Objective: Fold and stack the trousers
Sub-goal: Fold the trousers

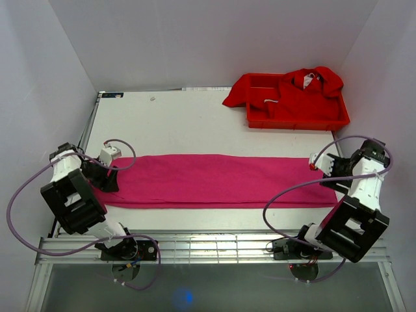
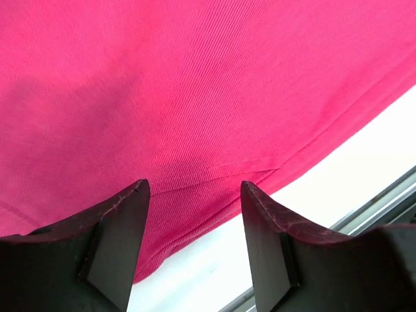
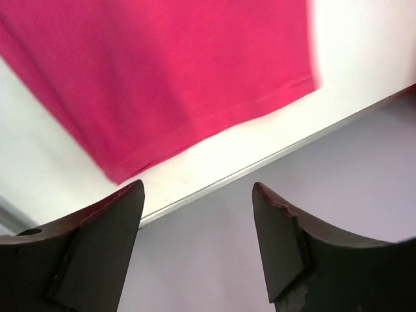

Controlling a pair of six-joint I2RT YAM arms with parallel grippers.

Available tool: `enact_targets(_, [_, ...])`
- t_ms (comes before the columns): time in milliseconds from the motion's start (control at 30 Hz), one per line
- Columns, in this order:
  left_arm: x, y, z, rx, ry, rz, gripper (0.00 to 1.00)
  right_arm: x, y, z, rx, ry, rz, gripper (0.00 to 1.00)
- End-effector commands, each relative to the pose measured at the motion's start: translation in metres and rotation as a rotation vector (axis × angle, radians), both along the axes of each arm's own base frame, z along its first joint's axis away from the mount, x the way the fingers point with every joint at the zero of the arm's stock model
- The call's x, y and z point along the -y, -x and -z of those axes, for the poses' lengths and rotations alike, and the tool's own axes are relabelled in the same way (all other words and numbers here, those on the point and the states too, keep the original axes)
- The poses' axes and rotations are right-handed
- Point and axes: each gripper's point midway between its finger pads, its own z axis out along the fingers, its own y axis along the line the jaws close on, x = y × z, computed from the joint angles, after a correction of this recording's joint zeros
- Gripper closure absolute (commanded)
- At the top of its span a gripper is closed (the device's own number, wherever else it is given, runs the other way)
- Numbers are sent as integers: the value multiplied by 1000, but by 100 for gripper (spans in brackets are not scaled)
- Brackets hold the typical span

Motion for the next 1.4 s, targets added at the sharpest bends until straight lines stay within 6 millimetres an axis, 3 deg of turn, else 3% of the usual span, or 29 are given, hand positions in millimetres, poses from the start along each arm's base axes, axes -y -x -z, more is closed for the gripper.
enact_targets(0, [22,-25,-57,193,108,19,30,-70,2,-31,-19,-289,-36,26])
enact_targets(67, [23,-41,-74,236,137,-6,28,-96,-6,-35,-39,-381,27,27])
enact_targets(100, [29,-48,-80,243,183,-31,28,-122,-12,-34,-58,-406,-17,29])
enact_targets(133, [31,-52,-79,234,206,-39,28,-134,-26,-35,-30,-419,-22,31])
enact_targets(167, [33,-58,-82,238,217,-41,29,-166,-27,-34,-75,-472,-17,36])
enact_targets(267, [46,-59,-72,193,231,-17,34,-214,-47,-38,-73,-546,-42,50])
enact_targets(300, [57,-55,-63,170,232,12,37,-245,-42,-39,-119,-577,-59,53])
enact_targets(367, [62,-45,-49,140,186,47,41,-273,-54,-42,-99,-601,-84,58])
enact_targets(400, [70,-41,-42,123,167,84,42,-295,-50,-36,-141,-607,-116,60])
enact_targets(433, [71,-25,-22,72,127,107,46,-306,-50,-35,-165,-623,-97,61])
enact_targets(467, [73,-18,-13,61,104,136,47,-320,-60,-42,-136,-639,-117,63])
enact_targets(500, [76,-11,-6,54,82,165,47,-338,-58,-35,-176,-638,-139,64])
enact_targets(533, [78,8,12,5,57,188,49,-347,-59,-34,-195,-648,-136,66])
enact_targets(567, [78,17,20,-6,36,224,50,-361,-66,-46,-183,-669,-161,66])
enact_targets(600, [79,24,26,-11,17,254,51,-377,-64,-37,-226,-665,-176,67])
enact_targets(633, [84,43,38,-52,22,279,52,-386,-67,-38,-249,-677,-160,68])
enact_targets(667, [82,53,44,-72,-4,304,54,-405,-72,-42,-264,-695,-182,70])
enact_targets(767, [79,73,59,-77,-67,389,57,-434,-88,-53,-277,-766,-149,68])
enact_targets(833, [74,74,59,-47,-105,444,56,-459,-111,-61,-257,-821,-148,65])
enact_targets(867, [75,70,56,-27,-105,451,54,-469,-117,-49,-307,-839,-110,58])
enact_targets(900, [82,65,50,3,-69,444,47,-482,-129,-66,-284,-878,-130,52])
enact_targets(933, [87,57,42,38,-47,432,42,-489,-135,-66,-298,-893,-130,46])
enact_targets(967, [91,49,33,68,-19,414,38,-498,-138,-48,-354,-894,-121,43])
enact_targets(1033, [105,13,-3,167,79,329,30,-516,-148,-57,-360,-925,-140,42])
enact_targets(1067, [108,0,-13,182,116,298,29,-523,-147,-42,-399,-921,-141,41])
enact_targets(1100, [107,-25,-36,243,128,273,29,-531,-144,-40,-404,-920,-159,41])
enact_targets(1133, [113,-37,-50,269,182,250,27,-536,-143,-37,-408,-919,-168,41])
enact_targets(1233, [111,-74,-76,291,244,148,26,-554,-131,-22,-430,-908,-220,41])
enact_targets(1367, [108,-101,-85,286,281,59,25,-573,-108,-6,-464,-887,-291,41])
